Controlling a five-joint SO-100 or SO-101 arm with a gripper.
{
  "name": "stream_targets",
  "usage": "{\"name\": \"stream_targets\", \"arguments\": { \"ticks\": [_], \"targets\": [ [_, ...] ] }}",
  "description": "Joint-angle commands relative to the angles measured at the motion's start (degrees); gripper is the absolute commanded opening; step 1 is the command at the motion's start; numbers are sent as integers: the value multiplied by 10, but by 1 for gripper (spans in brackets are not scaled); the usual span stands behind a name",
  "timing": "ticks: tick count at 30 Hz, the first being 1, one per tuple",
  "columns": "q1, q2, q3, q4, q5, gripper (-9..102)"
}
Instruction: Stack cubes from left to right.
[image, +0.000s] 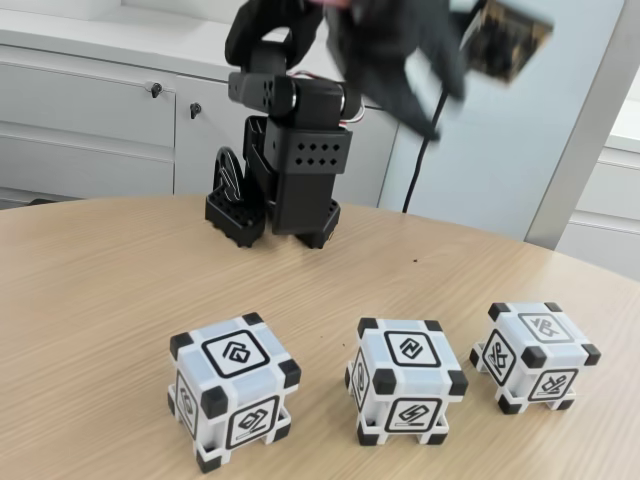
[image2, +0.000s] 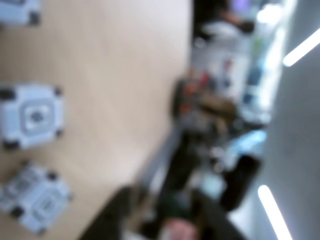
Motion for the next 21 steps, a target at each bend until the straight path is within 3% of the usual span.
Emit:
{"name": "stream_targets", "arguments": {
  "ticks": [1,7,15,21],
  "targets": [
    [-2,-82,-60,-7,-7,19],
    [-4,-224,-76,-10,-76,22],
    [-54,-351,-78,-11,-260,26],
    [-129,-364,-79,-36,-263,34]
  ]
}}
